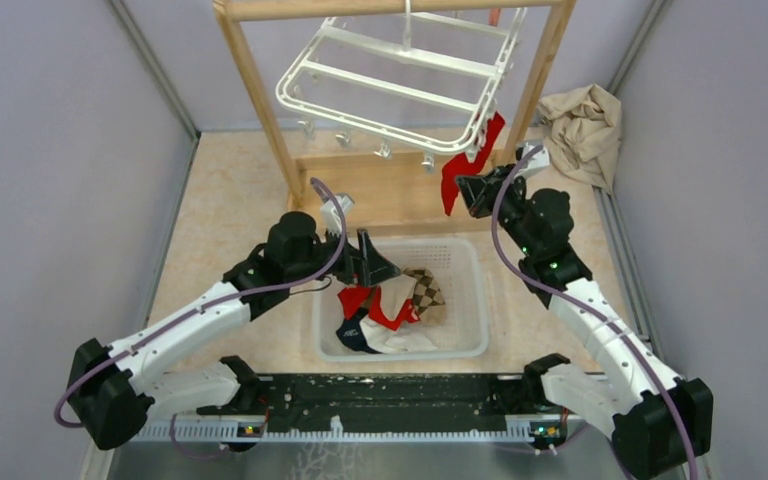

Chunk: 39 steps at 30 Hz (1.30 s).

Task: Remove the socks clipped to the hanger
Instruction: Remove the sock from the hanger.

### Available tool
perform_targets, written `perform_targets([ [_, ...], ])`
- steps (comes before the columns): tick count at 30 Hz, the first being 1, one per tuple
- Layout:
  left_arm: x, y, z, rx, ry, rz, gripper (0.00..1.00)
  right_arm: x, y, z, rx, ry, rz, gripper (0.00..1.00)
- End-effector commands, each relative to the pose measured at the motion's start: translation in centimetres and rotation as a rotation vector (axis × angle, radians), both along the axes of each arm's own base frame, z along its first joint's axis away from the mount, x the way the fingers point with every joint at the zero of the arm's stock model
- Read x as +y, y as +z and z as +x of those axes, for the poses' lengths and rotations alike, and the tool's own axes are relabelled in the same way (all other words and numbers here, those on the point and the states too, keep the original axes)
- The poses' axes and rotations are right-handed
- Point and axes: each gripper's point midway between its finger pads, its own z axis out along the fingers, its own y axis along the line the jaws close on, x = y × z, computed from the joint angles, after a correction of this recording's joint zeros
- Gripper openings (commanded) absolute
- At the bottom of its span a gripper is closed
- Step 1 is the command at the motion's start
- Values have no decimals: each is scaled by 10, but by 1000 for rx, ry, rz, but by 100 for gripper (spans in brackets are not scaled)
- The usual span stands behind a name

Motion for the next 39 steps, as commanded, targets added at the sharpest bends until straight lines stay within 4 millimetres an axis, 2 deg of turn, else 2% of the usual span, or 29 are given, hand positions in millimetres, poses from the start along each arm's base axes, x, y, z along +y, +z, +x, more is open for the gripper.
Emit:
perform_targets([
  [1, -15, 33, 14, -112, -25, -48, 99, 11, 47, -16, -86, 102, 16, 6],
  [11, -29, 55, 33, -198, -29, -63, 99, 29, 53, -39, -19, 256, -9, 3],
  [25, -52, 65, 58, -261, -31, -90, 99, 35, 51, -70, 29, 360, -6, 0],
  [32, -63, 80, 59, -284, -65, -143, 99, 35, 57, -78, 29, 380, 2, 0],
  [39, -70, 84, 60, -292, -85, -179, 99, 32, 64, -81, 28, 364, 28, 0],
])
